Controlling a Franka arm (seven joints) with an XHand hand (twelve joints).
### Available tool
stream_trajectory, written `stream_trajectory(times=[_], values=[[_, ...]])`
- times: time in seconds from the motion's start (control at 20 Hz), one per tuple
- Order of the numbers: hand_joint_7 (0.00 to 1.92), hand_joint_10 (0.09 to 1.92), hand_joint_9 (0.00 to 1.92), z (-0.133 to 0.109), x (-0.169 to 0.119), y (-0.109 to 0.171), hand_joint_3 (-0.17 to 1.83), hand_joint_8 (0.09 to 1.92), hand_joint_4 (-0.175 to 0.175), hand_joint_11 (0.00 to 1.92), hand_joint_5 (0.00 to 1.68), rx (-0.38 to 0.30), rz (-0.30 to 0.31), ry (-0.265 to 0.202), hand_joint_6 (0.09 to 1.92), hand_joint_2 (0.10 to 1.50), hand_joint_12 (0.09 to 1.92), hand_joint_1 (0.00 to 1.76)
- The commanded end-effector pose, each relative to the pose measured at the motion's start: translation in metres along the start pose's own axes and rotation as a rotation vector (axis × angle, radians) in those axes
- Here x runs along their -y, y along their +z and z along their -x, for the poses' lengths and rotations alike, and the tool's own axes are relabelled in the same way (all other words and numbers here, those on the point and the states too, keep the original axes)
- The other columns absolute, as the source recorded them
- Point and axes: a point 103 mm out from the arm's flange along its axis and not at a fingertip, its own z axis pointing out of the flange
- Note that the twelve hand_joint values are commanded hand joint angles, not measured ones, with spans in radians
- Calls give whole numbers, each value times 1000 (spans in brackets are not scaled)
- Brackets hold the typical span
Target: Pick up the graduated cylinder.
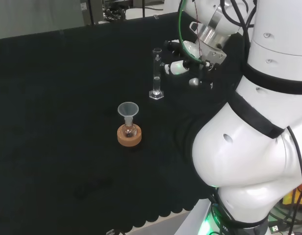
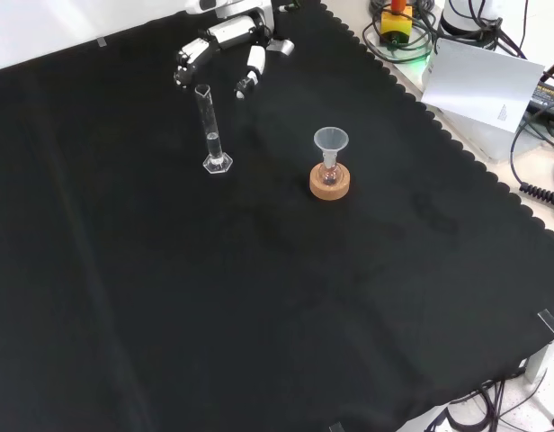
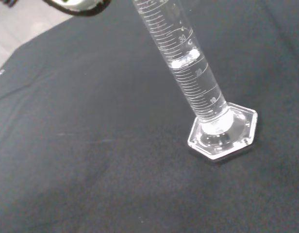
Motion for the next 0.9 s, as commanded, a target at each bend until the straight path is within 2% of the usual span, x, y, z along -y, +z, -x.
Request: stream_trajectory(times=[0.05,0.3,0.9], values=[[92,665,292,10,-8,25,522,651,-54,78,410,-166,-20,-48,87,681,1394,828],[110,672,299,13,-14,38,537,655,-52,68,407,-223,-8,-43,87,660,1395,924],[312,640,471,11,-24,54,665,664,-55,173,503,-364,69,-110,87,602,1365,992]])
